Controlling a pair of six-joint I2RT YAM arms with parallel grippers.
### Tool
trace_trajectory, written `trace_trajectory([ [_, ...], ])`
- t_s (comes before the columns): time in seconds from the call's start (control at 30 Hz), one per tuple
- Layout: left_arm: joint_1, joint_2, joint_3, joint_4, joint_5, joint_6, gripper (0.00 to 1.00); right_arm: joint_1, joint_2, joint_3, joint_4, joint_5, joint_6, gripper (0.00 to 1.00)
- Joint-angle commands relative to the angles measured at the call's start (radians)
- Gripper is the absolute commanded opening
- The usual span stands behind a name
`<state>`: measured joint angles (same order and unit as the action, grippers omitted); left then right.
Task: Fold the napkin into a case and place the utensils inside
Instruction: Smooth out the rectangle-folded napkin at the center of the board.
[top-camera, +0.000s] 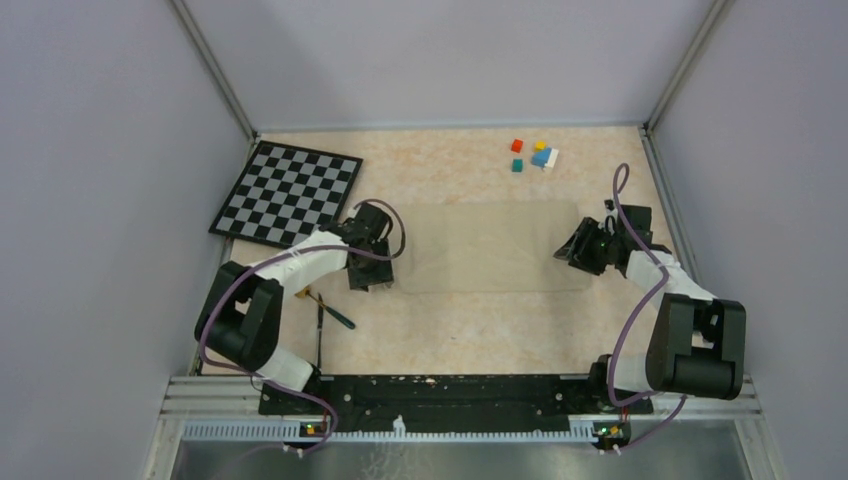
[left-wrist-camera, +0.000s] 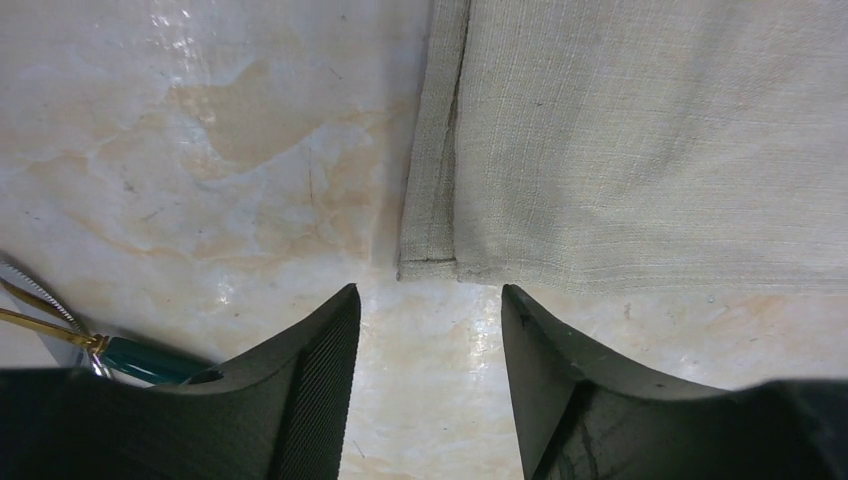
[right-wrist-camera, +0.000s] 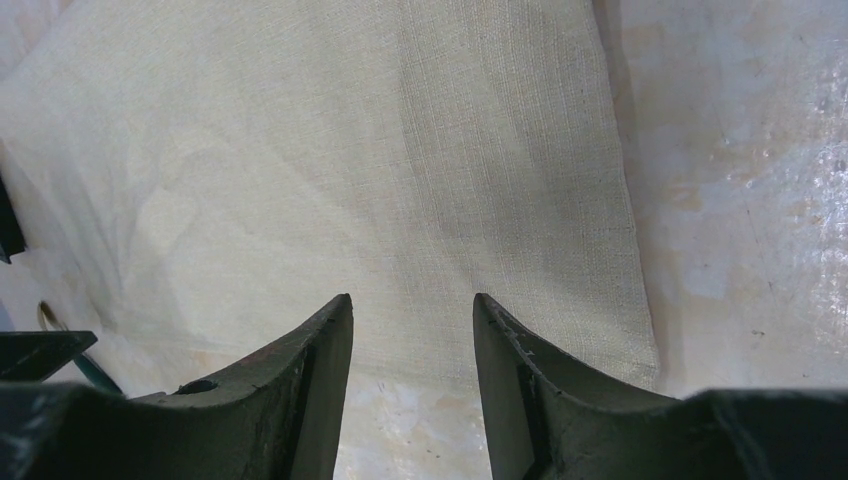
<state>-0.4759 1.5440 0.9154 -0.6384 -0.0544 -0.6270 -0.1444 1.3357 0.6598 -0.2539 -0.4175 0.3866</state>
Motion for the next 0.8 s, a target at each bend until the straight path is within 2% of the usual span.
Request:
trace_trajectory([
  [0.0,-0.001,-0.034,0.056,-0.004,-0.035,-0.015,0.6,0.006,-0.009,-0.008,0.039,-0.018,-0.008,0.47],
  [0.3,-0.014,0.074,0.045,0.013,-0.047,-0.01,0.53,0.006,-0.013,-0.003,0.033,-0.02,-0.008,0.47],
  [0.47,-0.019,0.115,0.016,0.034,-0.067,-0.009,0.44,0.006,-0.017,-0.006,0.035,-0.014,-0.004,0.47],
  [0.77,-0.019,0.128,-0.035,0.066,-0.055,0.001,0.12,0.006,-0.022,-0.016,0.048,0.004,0.008,0.47],
])
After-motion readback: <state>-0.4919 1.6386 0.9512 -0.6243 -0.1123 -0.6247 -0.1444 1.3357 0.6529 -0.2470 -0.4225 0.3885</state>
